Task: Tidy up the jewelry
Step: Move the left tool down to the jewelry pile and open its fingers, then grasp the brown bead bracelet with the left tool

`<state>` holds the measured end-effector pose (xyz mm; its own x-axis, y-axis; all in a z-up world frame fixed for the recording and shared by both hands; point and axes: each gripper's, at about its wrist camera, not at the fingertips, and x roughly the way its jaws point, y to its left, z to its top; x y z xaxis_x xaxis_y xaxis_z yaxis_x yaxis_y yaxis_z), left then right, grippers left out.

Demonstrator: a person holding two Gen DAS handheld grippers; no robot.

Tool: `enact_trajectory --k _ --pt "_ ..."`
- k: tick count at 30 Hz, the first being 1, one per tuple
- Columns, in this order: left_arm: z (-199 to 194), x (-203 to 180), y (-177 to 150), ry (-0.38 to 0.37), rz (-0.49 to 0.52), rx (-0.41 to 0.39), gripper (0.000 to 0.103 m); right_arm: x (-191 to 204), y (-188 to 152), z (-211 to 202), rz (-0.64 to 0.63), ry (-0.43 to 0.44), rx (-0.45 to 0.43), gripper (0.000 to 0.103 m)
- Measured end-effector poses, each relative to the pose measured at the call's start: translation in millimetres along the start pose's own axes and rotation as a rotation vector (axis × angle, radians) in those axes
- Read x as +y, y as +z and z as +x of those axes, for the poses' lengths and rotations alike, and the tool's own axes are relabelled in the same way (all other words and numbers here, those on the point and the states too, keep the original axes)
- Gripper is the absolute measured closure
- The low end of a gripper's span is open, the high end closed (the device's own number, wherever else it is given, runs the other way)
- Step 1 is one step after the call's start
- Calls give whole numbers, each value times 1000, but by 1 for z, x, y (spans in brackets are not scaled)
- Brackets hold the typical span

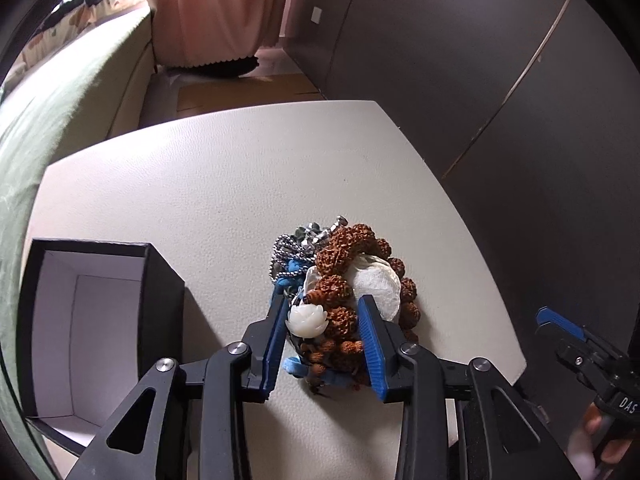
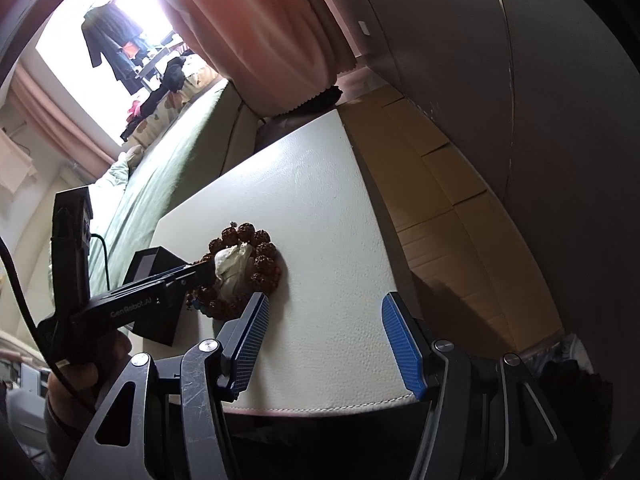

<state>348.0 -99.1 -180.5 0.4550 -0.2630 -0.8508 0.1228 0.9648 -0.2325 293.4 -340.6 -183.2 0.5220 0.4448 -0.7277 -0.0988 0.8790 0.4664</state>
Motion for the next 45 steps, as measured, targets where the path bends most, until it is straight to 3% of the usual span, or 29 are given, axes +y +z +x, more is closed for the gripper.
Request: enact_trajectory --k 6,23,33,38,45 --pt "-18 -5 1 -18 20 -49 86 3 -5 1 -5 3 -4 43" --pt "-84 -28 6 -65 69 -158 87 15 -16 -26 -17 16 -36 43" --pt "-130 -20 3 -77 55 -218 87 33 -15 -30 -43 50 -31 43" --pt "-135 -12 -4 -88 35 -207 87 50 -17 -23 -55 80 -20 43" --pt "-108 -18 -13 -132 23 -131 87 53 -28 -18 -54 80 1 43"
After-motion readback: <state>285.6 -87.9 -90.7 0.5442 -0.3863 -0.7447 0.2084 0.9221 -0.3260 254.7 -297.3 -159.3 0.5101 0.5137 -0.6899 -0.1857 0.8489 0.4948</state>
